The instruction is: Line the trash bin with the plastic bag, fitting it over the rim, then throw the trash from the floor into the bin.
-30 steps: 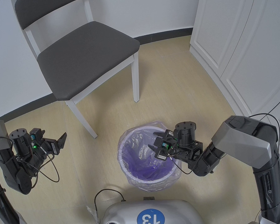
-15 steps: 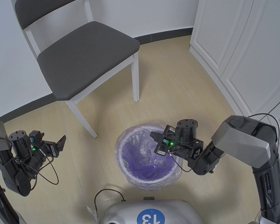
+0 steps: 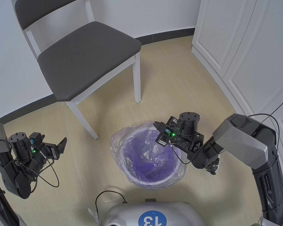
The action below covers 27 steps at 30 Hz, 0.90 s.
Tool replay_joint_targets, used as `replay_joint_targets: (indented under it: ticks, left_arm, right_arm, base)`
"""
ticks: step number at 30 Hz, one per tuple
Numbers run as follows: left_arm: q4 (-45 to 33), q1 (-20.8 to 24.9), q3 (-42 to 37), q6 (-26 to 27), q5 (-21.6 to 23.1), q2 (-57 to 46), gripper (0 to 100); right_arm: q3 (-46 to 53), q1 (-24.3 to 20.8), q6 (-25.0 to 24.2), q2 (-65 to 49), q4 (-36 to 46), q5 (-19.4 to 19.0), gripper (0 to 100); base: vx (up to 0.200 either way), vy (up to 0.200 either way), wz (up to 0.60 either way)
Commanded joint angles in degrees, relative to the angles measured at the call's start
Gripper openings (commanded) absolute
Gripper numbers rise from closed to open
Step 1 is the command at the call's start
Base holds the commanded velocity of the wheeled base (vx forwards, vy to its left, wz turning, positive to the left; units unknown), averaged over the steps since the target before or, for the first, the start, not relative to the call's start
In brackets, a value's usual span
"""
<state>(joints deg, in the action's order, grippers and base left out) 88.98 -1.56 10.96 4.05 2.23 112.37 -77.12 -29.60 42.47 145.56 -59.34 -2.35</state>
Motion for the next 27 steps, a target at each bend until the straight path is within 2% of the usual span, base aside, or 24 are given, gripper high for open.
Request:
replay_joint_targets:
  ticks: [1, 6, 9, 11, 14, 19, 27]
  left_arm:
    - [1.0, 0.0, -0.1, 0.0, 0.0, -0.4, 100]
    - [1.0, -0.3, -0.5, -0.1, 0.0, -0.8, 100]
    - [1.0, -0.3, -1.2, 0.0, 0.0, -0.8, 100]
    - [1.0, -0.3, -1.8, 0.0, 0.0, -1.1, 100]
    - [1.0, -0.3, -2.0, 0.0, 0.0, -1.5, 100]
    - [1.0, -0.3, -2.1, 0.0, 0.1, -2.9, 100]
    - [1.0, -0.4, -3.3, 0.8, 0.0, -4.0, 100]
  right_arm:
    - [-0.6, 0.2, 0.1, 1.1, -0.2, 0.0, 100]
    - [0.9, 0.3, -0.2, -0.4, -0.9, -0.4, 100]
    - [2.8, 0.1, -2.0, -2.0, -1.3, -0.5, 100]
    - [3.5, -0.3, -4.9, -3.1, -1.1, -0.5, 100]
    - [2.6, 0.2, -6.3, -3.4, -0.8, -0.6, 100]
    - [1.4, 0.4, -11.7, -4.1, 1.6, -0.9, 100]
    - [-5.0, 2.0, -14.9, -1.5, 7.6, -0.9, 100]
  base:
    - [0.000, 0.000, 0.00]
    - [0.000, 0.000, 0.00]
    - [0.000, 0.000, 0.00]
    - [0.000, 0.000, 0.00]
    - [0.000, 0.000, 0.00]
    - [0.000, 0.000, 0.00]
    - [0.000, 0.000, 0.00]
